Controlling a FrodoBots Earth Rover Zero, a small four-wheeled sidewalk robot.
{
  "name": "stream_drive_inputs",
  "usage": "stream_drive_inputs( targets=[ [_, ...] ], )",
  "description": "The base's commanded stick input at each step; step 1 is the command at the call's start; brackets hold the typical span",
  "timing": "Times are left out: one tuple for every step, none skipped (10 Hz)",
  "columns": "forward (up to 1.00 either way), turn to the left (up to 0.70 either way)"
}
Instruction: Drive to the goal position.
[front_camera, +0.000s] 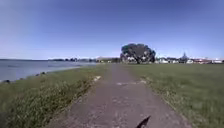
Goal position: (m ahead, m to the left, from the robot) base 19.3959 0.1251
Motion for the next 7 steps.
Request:
stream_drive_inputs(
  targets=[
    [0.70, 0.00],
    [0.70, 0.00],
    [0.70, -0.06],
    [0.70, -0.23],
    [0.70, -0.27],
    [0.70, 0.00],
    [0.70, 0.00]
  ],
)
